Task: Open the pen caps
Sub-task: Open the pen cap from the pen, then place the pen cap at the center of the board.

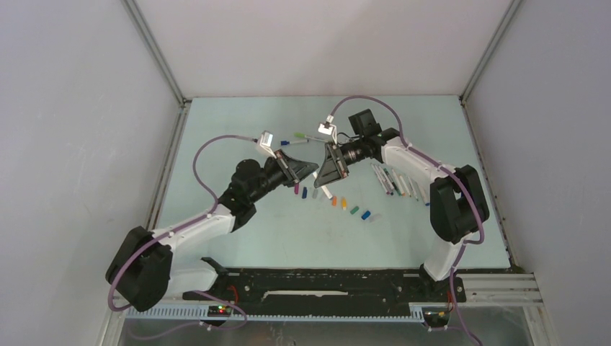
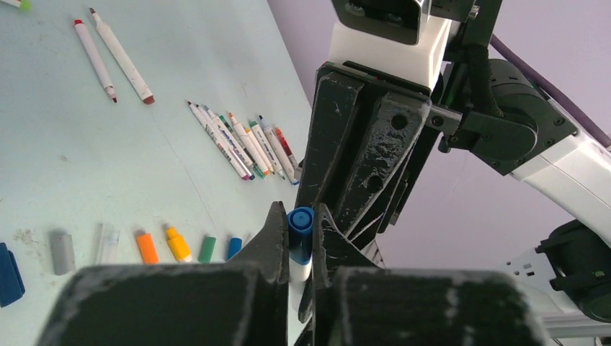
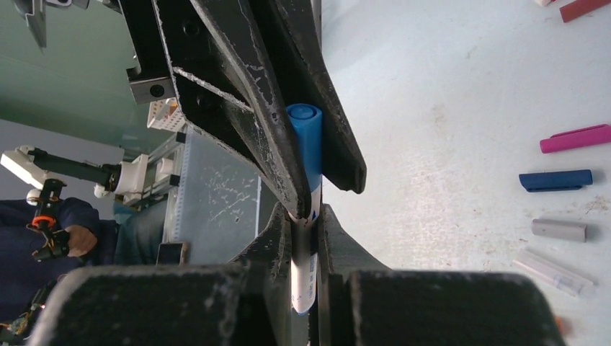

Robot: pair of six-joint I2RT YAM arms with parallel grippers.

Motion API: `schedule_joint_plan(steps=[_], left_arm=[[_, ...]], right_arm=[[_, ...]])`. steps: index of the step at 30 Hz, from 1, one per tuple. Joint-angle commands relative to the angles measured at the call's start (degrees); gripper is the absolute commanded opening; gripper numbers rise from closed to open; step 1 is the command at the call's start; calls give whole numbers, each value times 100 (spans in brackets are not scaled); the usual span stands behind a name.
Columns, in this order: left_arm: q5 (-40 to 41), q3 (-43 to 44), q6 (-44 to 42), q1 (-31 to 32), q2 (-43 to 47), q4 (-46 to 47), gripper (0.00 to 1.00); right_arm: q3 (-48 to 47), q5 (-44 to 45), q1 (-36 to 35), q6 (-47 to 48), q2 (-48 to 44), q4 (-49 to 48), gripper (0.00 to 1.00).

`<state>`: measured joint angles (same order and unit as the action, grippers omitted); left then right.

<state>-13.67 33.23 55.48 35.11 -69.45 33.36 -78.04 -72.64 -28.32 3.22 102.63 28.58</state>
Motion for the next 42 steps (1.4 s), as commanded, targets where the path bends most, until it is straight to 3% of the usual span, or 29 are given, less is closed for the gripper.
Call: schedule_joint_plan(steps=[1,4,7,12,16,21,33,38,42], left_arm=[[48,285,-142,39,107,364,0],[637,510,-510,-152,450,-245,0],[1114,743,-807,-751,818,-709,0],[924,882,-602,-2207,1279,-666,0],[978,795,-737,-2679,1760,-802,0],[767,469,-916,-2764,2098,-832,0],[170,-141,-1335,-2764,2083,-2320,0],[98,-210,-1389,-2684,1521,-2627,0],[356,330,-1762,-2335,648,-3337,2]], right_arm=[[3,-52,0,16,68,-57,0],[8,-40,-71,79,121,3,0],[4,-18,-255,185,219,78,0],[0,48,-653,282,346,147,0],[-1,49,-764,285,408,144,0],[-26,231,-750,410,399,228,0],[-203,950,-229,1374,152,890,0],[-203,993,36,1431,124,921,0],[-203,991,131,1435,127,922,0]])
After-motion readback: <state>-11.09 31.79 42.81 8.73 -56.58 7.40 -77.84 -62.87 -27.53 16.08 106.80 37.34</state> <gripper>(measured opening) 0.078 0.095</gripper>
